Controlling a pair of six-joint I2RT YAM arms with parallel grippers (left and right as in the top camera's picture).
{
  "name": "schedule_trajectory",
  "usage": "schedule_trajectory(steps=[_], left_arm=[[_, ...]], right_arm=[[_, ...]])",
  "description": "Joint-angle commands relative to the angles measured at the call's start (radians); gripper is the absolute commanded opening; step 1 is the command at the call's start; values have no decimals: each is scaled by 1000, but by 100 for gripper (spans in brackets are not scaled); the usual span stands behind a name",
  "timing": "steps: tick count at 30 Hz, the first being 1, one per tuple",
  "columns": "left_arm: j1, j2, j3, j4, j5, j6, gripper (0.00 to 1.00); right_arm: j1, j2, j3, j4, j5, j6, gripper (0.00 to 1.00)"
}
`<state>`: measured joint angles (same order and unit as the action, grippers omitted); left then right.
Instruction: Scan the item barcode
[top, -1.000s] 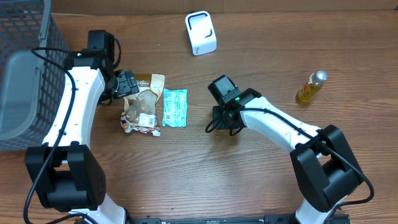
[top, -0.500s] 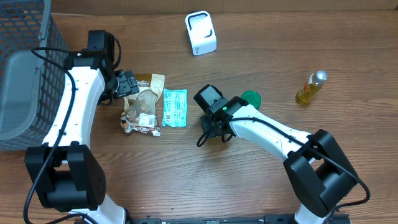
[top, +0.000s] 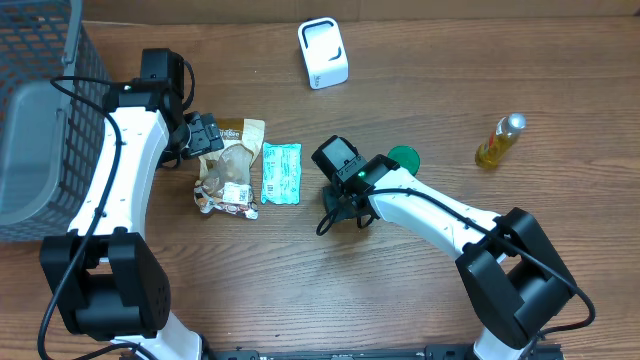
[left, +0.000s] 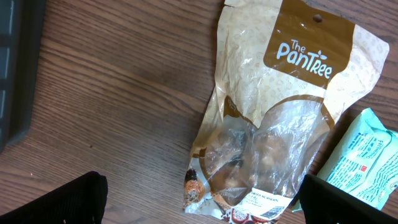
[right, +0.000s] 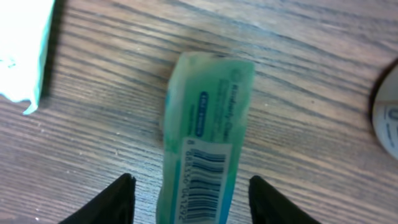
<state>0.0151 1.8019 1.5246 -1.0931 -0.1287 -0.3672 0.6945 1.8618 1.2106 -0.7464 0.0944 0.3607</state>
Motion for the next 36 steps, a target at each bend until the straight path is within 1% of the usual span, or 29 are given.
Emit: schedule_trajectory(steps=[1, 2, 6, 9, 12, 19, 28, 29, 30, 31, 32, 33, 34, 35, 36], left_arm=[[4, 10, -5, -2, -9, -7, 100], [4, 10, -5, -2, -9, -7, 100], [4, 10, -5, -2, -9, -7, 100], [4, 10, -5, -2, -9, -7, 99], [4, 10, -5, -2, -9, -7, 100], [4, 10, -5, -2, -9, -7, 99], [4, 10, -5, -2, -9, -7, 100], [4, 10, -5, -2, -9, -7, 100], [4, 10, -5, -2, -9, -7, 100], [4, 10, -5, -2, -9, -7, 99], [4, 10, -6, -2, -9, -7, 100], [4, 10, -5, -2, -9, -7, 99], [4, 10, -5, -2, -9, -7, 100], [4, 10, -5, -2, -9, -7, 100], [4, 10, -5, -2, -9, -7, 100]], right_arm=[[0, -3, 28, 2, 9, 1, 91], [0, -3, 28, 2, 10, 1, 100], [0, -11, 78, -27, 10, 1, 100], [0, -22, 173, -92, 12, 0, 100], [-1, -22, 262, -171, 63, 10, 100], [-8, -22, 278, -164, 59, 13, 100], [-46, -21, 278, -141, 62, 63, 100], [-57, -21, 278, -142, 62, 78, 96], [-76, -21, 278, -141, 61, 93, 90], [-93, -21, 277, -141, 59, 113, 79], [-103, -21, 277, -140, 39, 114, 59], [-107, -21, 277, -141, 32, 115, 47], [-107, -21, 276, -142, 32, 114, 26], [-107, -21, 275, -143, 32, 114, 19], [-107, -19, 275, -147, 32, 114, 9]])
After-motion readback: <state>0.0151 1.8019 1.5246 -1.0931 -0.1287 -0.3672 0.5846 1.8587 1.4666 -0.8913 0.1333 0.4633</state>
